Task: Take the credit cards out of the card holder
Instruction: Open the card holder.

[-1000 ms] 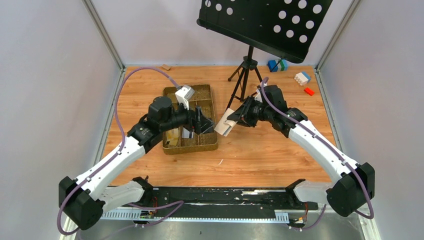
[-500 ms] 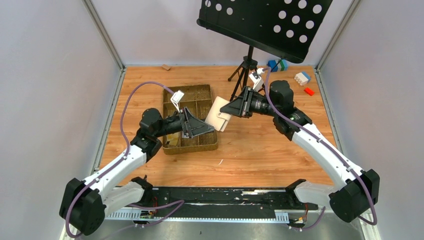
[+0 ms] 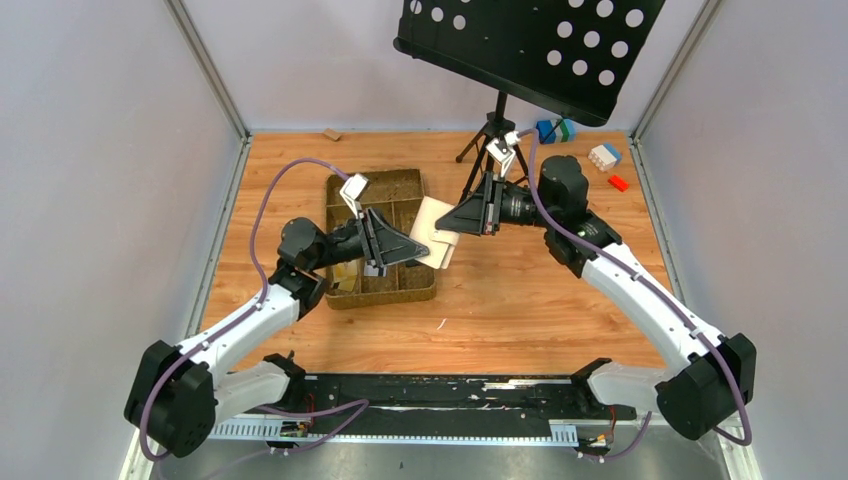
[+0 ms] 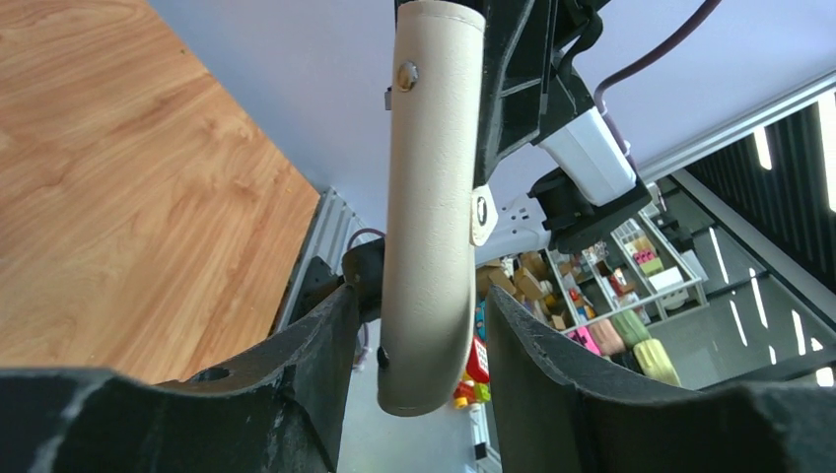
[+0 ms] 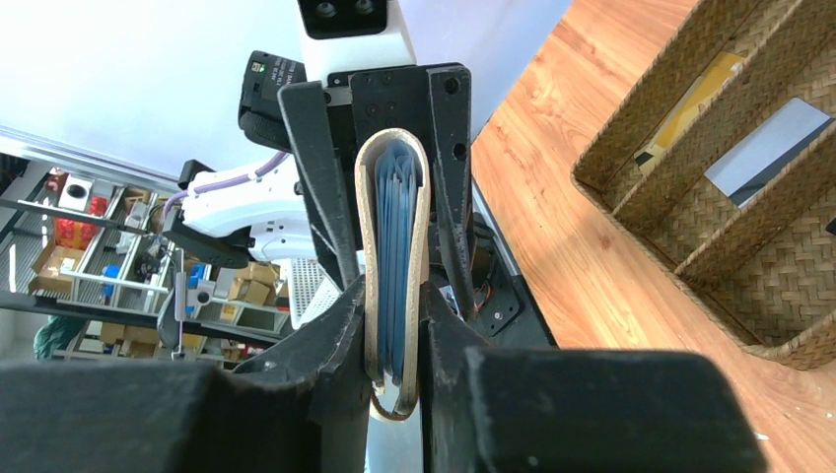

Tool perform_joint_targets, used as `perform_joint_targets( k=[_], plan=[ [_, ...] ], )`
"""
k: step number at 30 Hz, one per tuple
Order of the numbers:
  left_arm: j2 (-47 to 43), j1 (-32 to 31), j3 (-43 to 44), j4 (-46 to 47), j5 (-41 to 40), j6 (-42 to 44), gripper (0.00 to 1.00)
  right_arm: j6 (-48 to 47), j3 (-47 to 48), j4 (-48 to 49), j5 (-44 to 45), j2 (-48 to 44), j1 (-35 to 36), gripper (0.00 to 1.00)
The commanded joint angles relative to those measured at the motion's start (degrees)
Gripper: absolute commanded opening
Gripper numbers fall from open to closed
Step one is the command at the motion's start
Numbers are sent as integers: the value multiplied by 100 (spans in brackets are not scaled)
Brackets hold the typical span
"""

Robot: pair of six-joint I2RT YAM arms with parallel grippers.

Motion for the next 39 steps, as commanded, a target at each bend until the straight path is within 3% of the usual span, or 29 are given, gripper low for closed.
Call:
perform_joint_targets(
  k=[1,8,13,14,17,18,20,22,25,28,31,35,39],
  plan=[
    [92,17,218,385,-7,-94,55,-60,346,375,-334,88,-24,8],
    [-94,17,245,-108,-164,210,46,-115,430,313,-539,242,-25,10],
    [-268,17,279,-613,-252,510,21,-265,419,202,-451,237,-24,19],
    [-308,17,290,-742,-287,595,16,-307,437,-32,-395,242,-25,29],
    [-456,17,427,-1484,-528,1038,4,-845,794,-1368,432,238,-22,76],
    [-509,17,538,-1977,-732,1314,0,-1138,1022,-2036,1085,233,5,86],
    [-595,17,888,-3818,-1453,2253,0,-1503,1318,-2906,2092,201,53,95],
    [-602,12,1196,-4951,-2286,2726,0,-1533,1435,-3202,2514,215,95,96],
    [-601,-7,1347,-5286,-2676,2893,0,-1488,1635,-3612,3070,350,436,92],
    [-588,-216,1527,-5514,-3242,2970,0,-1320,1854,-4015,3849,586,905,81],
    [-475,-498,1748,-5812,-3694,3089,0,-1042,1824,-3886,3996,716,1145,77],
    [-227,-614,1879,-5923,-3633,2988,0,-944,1891,-3623,4012,936,1380,74],
    [-210,-693,1848,-5799,-3575,2896,0,-973,2053,-3707,4033,1189,1472,78]
  ],
)
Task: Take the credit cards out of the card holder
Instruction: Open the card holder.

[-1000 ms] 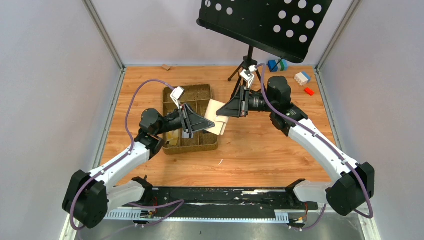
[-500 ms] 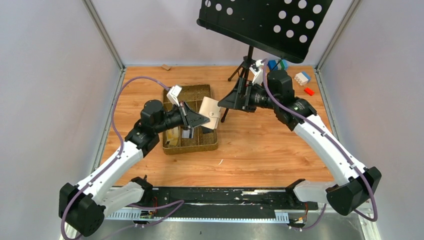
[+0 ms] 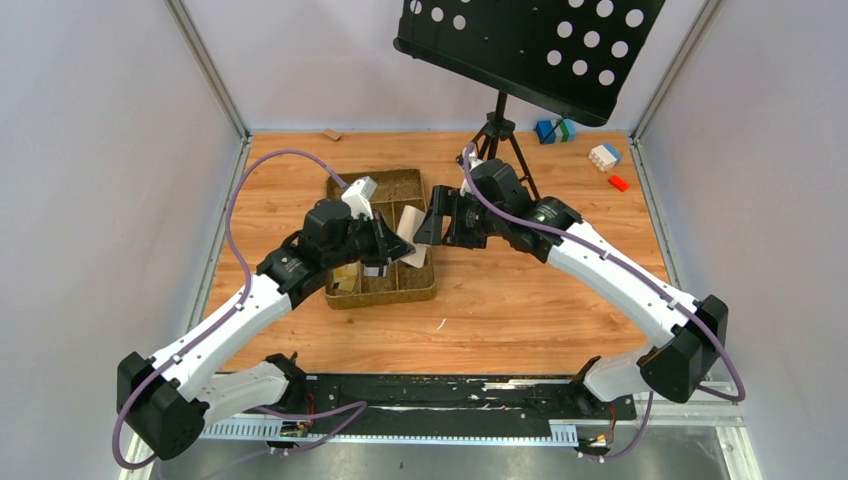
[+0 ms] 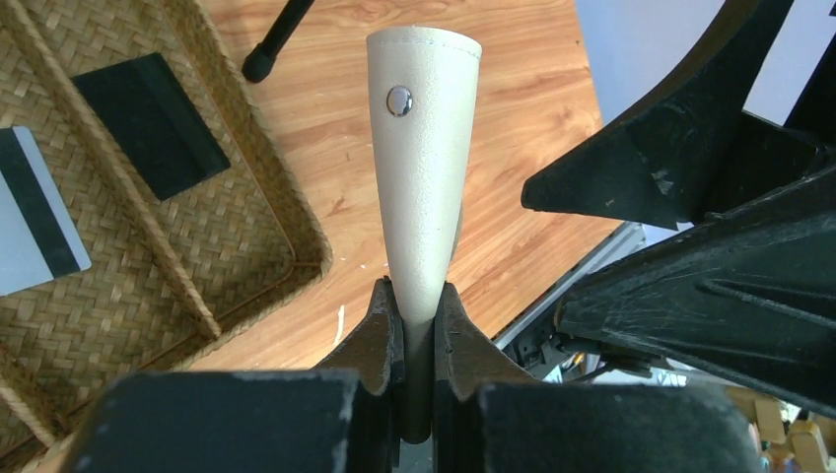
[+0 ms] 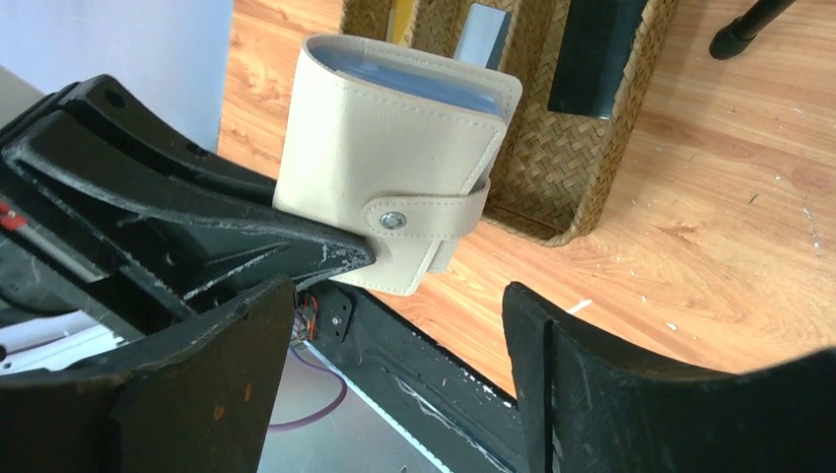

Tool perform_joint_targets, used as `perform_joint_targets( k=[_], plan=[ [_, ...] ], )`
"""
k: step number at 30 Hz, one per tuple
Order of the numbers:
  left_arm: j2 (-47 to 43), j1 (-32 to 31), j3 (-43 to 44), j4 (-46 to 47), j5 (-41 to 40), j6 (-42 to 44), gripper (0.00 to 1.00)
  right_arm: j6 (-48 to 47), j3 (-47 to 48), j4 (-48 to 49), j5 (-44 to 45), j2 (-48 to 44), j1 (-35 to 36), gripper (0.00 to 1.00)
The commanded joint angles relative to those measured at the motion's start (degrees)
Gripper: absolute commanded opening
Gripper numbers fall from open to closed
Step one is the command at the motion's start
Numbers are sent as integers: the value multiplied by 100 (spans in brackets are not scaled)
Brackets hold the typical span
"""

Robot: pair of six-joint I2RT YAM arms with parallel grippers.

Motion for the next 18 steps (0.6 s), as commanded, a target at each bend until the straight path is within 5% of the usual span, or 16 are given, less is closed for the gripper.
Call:
perform_joint_targets(
  k=[1,18],
  plan=[
    [-35,-70,181,128,-122,37,0,87,357,66,238,178,96,79],
    [-108,-70,-30,811,393,-349,0,266,403,-152,819,451,102,75]
  ],
)
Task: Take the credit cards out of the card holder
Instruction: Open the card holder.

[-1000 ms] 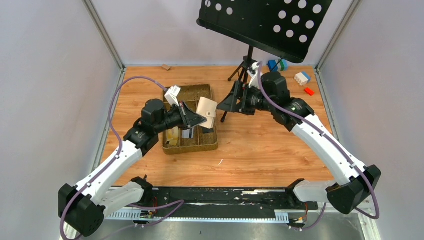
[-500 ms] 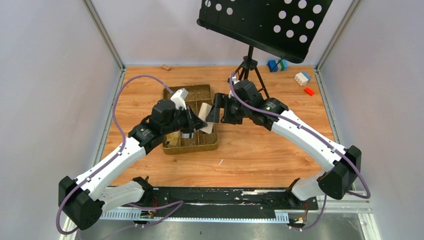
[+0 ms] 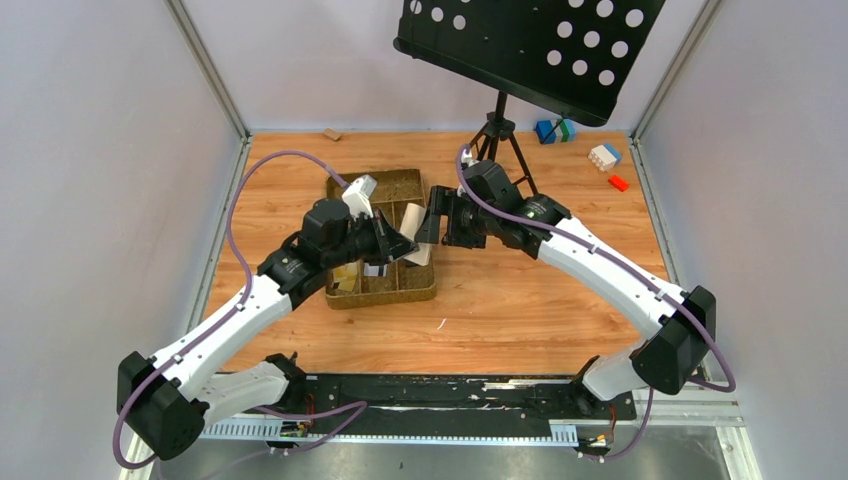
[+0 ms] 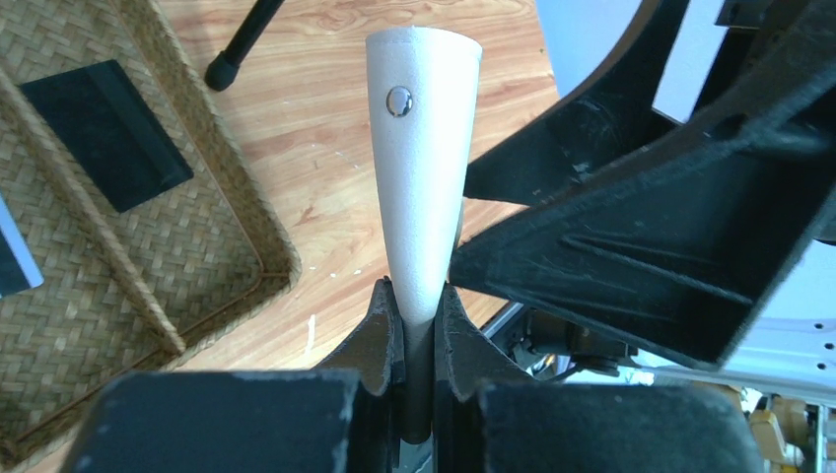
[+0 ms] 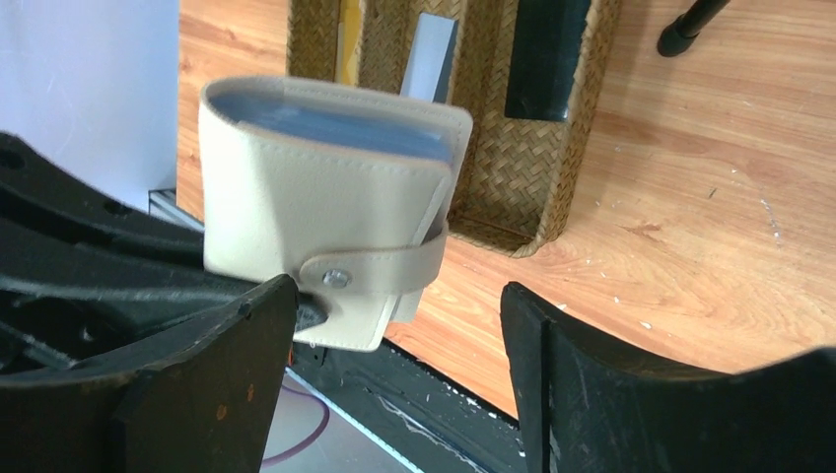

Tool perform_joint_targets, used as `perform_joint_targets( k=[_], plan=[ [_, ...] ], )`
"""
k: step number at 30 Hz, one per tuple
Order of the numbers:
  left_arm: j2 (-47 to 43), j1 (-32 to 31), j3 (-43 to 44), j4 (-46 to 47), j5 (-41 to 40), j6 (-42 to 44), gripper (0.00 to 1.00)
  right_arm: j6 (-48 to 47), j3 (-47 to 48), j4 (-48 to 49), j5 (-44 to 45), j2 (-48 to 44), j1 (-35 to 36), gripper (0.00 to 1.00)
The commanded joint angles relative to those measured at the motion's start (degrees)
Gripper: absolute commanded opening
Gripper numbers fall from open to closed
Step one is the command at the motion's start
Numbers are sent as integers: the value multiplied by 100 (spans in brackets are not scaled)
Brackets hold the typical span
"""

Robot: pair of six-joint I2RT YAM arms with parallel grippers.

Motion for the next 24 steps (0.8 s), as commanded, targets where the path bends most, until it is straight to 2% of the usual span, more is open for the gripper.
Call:
perform_joint_targets(
  k=[1,6,11,18,24],
  plan=[
    [-112,-24,51,521,289,-96,0,233,297,-24,466,76,23,74],
    [-55,-25,18,673,508,-186,0,438,134,133,547,43,9,72],
    [-126,-29,6,549,262,-154,0,457,188,-432,1107,87,14,65],
    [-281,-24,-8,430,-256,-75,0,507,160,-1049,1414,183,9,61],
    [-218,-23,3,648,-165,-96,0,462,190,-1390,1646,221,6,57]
  ],
)
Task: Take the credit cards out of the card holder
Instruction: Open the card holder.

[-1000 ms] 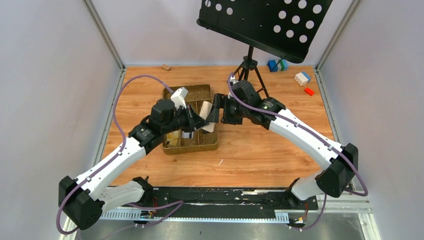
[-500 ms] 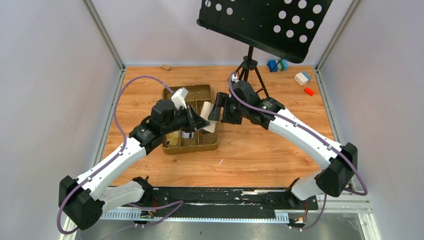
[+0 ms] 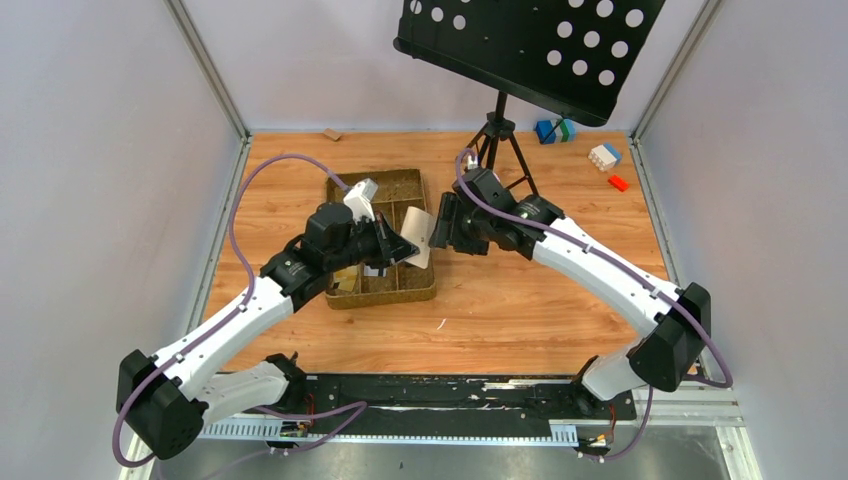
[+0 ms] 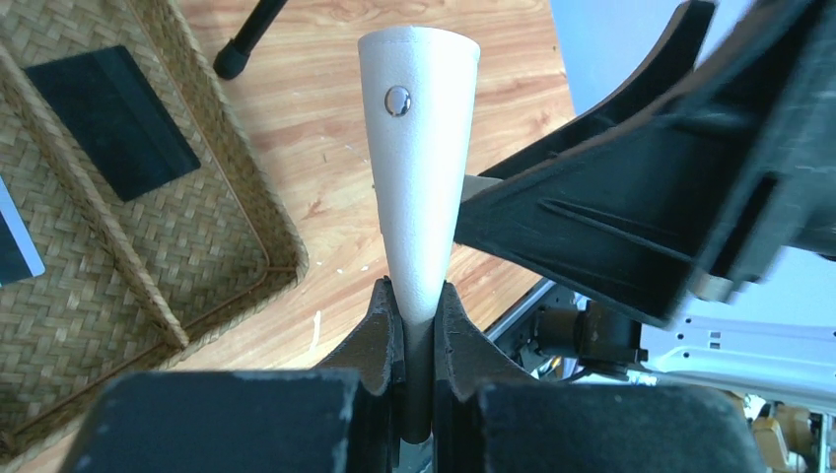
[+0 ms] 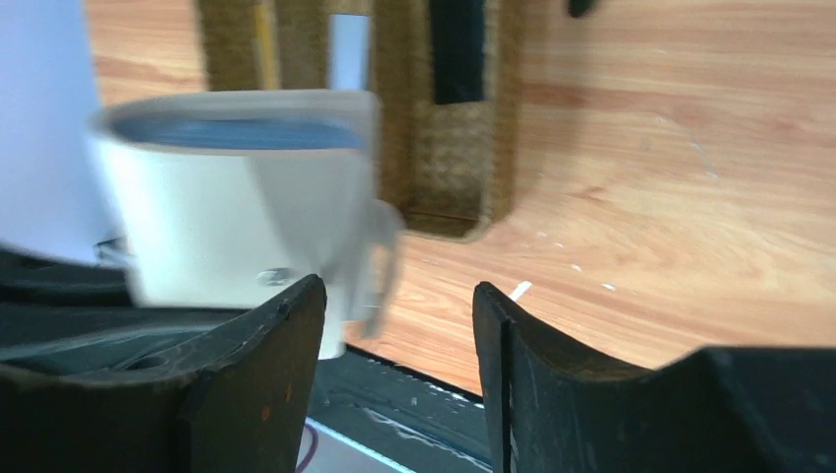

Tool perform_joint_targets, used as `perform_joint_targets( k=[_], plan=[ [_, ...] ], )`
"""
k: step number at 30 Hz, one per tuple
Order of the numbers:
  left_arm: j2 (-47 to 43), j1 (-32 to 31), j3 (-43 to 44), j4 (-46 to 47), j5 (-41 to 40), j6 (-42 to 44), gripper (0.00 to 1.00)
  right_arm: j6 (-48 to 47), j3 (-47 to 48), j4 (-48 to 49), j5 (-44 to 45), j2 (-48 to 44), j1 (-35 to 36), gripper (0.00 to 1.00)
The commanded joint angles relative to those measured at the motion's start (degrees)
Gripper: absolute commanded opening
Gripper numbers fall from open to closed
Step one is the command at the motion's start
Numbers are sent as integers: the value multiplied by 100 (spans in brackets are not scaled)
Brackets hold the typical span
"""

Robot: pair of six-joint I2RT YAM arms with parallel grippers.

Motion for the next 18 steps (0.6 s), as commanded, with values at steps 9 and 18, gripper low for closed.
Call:
perform_joint_targets(
  k=[9,18],
  plan=[
    [-161,35,208,429,-34,98,0,-244,251,-1157,1158,179,-192,51],
    [-135,44,197,442,127,30,0,-896,-663,268,-409,-812,-667,51]
  ],
)
